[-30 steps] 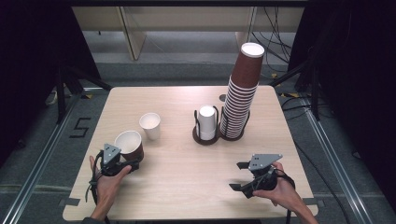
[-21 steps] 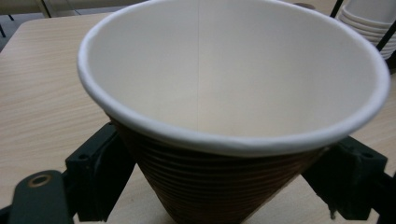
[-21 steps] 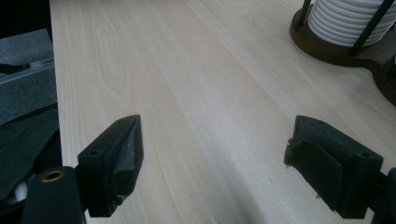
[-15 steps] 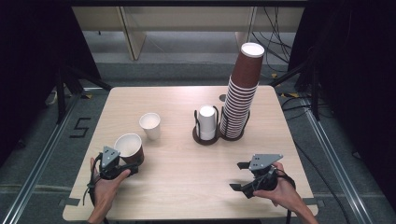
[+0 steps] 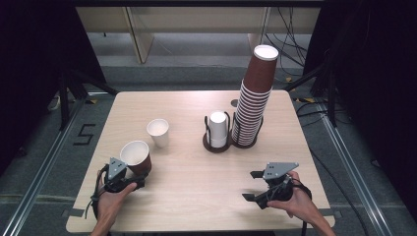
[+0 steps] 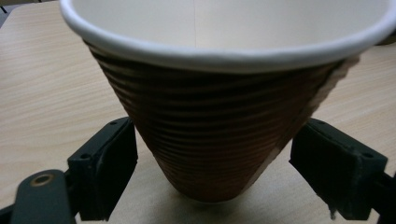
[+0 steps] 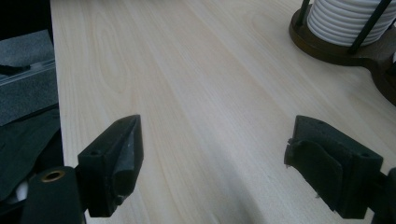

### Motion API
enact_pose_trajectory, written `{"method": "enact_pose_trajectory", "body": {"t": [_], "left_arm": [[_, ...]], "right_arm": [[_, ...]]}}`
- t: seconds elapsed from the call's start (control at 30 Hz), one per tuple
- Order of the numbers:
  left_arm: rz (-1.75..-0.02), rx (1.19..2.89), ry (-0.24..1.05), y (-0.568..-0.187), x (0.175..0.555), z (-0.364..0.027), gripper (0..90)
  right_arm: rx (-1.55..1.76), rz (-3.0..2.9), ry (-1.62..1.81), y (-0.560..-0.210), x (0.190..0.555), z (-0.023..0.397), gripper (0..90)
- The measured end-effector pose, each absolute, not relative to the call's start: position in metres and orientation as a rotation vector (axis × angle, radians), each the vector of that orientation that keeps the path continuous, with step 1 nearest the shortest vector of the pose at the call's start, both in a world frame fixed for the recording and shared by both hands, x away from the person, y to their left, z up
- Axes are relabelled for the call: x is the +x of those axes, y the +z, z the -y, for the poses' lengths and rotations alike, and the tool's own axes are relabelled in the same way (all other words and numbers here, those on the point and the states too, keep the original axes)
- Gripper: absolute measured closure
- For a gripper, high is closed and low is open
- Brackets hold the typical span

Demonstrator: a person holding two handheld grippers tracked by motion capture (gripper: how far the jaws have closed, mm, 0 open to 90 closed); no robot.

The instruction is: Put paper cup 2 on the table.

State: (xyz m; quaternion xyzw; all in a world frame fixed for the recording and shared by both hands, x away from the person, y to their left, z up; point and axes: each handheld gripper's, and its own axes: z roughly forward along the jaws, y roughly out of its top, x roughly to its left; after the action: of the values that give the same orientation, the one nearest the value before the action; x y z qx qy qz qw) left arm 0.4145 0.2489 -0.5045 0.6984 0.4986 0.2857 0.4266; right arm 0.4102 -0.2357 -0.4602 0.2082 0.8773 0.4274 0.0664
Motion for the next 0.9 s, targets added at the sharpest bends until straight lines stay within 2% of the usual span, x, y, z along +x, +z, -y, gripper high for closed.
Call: {"method": "enact_pose_trajectory", "body": {"t": [0.5, 0.9], "left_arm": [[-1.254, 1.733, 0.707, -0.500, 0.385, -0.251, 14.8], [-1.138, 1.682, 0.697, -0.479, 0.347, -0.222, 14.7]], "right_arm": [[0.650, -2.629, 1.294, -0.460, 0.409, 0.239, 18.4], [0.701, -2.582, 1.342, -0.458, 0.409, 0.244, 17.1]]}}
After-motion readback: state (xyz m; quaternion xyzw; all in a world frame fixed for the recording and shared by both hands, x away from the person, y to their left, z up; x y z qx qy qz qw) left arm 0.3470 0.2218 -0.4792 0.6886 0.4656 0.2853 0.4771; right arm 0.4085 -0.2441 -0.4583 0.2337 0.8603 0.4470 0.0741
